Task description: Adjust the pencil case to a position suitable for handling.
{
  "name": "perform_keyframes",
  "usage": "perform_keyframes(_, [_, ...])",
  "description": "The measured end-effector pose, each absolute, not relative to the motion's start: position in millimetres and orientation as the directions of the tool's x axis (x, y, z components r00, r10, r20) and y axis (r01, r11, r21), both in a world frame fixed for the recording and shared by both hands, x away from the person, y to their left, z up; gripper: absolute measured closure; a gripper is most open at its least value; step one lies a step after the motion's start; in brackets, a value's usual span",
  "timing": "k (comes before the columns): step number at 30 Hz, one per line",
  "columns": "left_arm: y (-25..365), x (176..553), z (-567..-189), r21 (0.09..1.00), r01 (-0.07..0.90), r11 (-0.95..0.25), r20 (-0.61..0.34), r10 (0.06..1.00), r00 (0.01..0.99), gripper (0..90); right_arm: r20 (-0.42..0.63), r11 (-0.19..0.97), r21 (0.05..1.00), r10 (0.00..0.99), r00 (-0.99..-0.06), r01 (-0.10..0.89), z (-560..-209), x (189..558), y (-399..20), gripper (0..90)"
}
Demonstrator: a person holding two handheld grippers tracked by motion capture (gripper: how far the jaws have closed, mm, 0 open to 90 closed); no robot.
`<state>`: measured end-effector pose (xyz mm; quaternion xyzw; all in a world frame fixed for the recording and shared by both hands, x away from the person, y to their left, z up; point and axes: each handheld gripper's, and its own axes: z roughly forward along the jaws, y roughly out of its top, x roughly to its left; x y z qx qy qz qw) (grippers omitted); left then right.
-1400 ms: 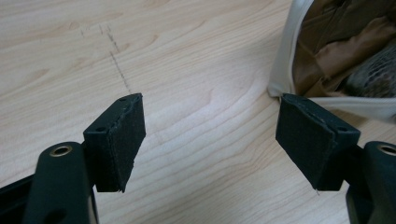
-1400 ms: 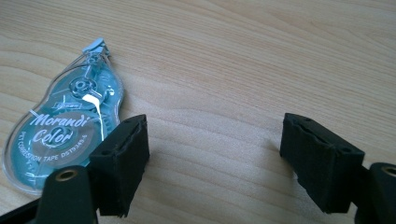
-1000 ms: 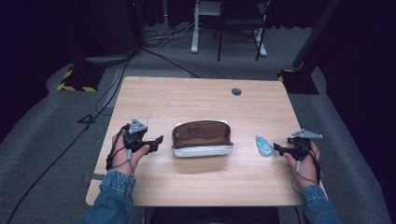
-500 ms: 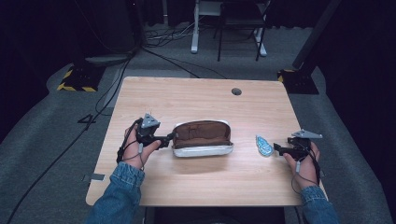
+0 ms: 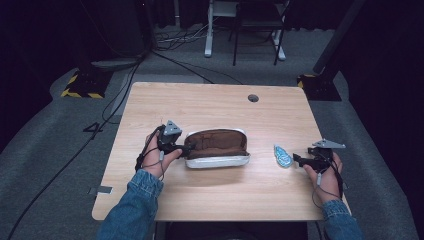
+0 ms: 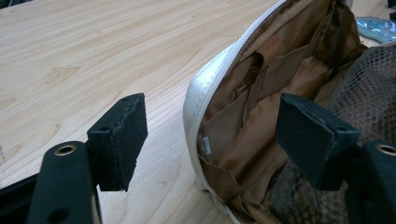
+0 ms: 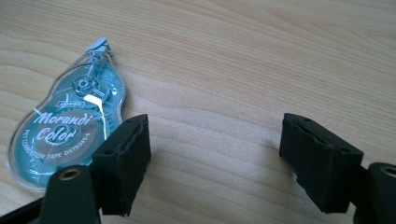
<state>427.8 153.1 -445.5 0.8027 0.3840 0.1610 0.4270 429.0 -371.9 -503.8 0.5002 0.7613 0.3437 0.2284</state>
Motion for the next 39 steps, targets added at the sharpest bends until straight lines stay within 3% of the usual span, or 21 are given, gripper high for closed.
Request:
perform_keyframes(4, [152.7,435.3,-451.3,0.813,0.500,-0.298,-0.131,0.743,0.656,25.9,-0.006,0.265,0.752,0.919,-0.395,0.604,-503.7,428.9,-371.7,25.0])
perform_keyframes(26, [142.6,456.2,-474.6,0.791,0.513,-0.333,-0.148,0.710,0.689,36.4,-0.006,0.269,0.751,0.916,-0.401,0.603,-503.6,427.9,-371.2,25.2])
perform_keyframes(34, [140.9,455.4,-474.9,0.783,0.511,-0.354,-0.150,0.689,0.709,56.5,-0.006,0.269,0.751,0.916,-0.401,0.603,-503.6,427.9,-371.2,25.2])
perform_keyframes(36, [141.0,455.0,-474.4,0.780,0.511,-0.362,-0.145,0.690,0.710,58.0,-0.007,0.269,0.751,0.916,-0.401,0.603,-503.6,427.9,-371.2,25.2])
perform_keyframes(39, [142.8,454.1,-472.7,0.767,0.524,-0.370,-0.163,0.678,0.717,68.1,-0.006,0.268,0.751,0.916,-0.400,0.604,-503.6,427.7,-371.0,25.3])
